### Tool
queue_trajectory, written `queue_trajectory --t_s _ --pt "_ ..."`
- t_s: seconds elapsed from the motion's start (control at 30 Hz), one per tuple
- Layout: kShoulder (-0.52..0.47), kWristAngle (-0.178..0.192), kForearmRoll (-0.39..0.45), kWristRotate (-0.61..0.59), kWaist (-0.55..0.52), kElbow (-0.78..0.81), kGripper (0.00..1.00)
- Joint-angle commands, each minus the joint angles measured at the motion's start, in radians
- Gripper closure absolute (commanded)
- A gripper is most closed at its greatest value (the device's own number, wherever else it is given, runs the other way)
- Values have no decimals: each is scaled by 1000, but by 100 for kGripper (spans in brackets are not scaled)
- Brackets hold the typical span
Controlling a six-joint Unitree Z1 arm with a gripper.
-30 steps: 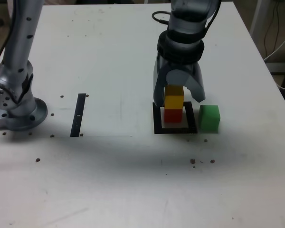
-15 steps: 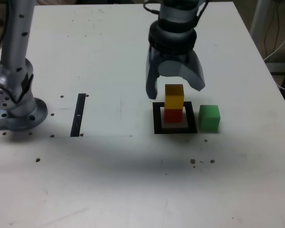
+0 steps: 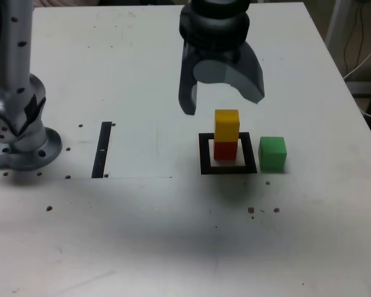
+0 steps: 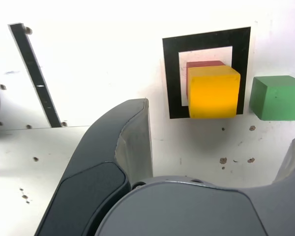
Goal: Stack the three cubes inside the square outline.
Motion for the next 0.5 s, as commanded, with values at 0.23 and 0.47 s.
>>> queue_trajectory --t_s 0.23,0.47 --pt "77 42 64 28 -77 -187 0" --pt "157 36 60 50 -86 -248 0"
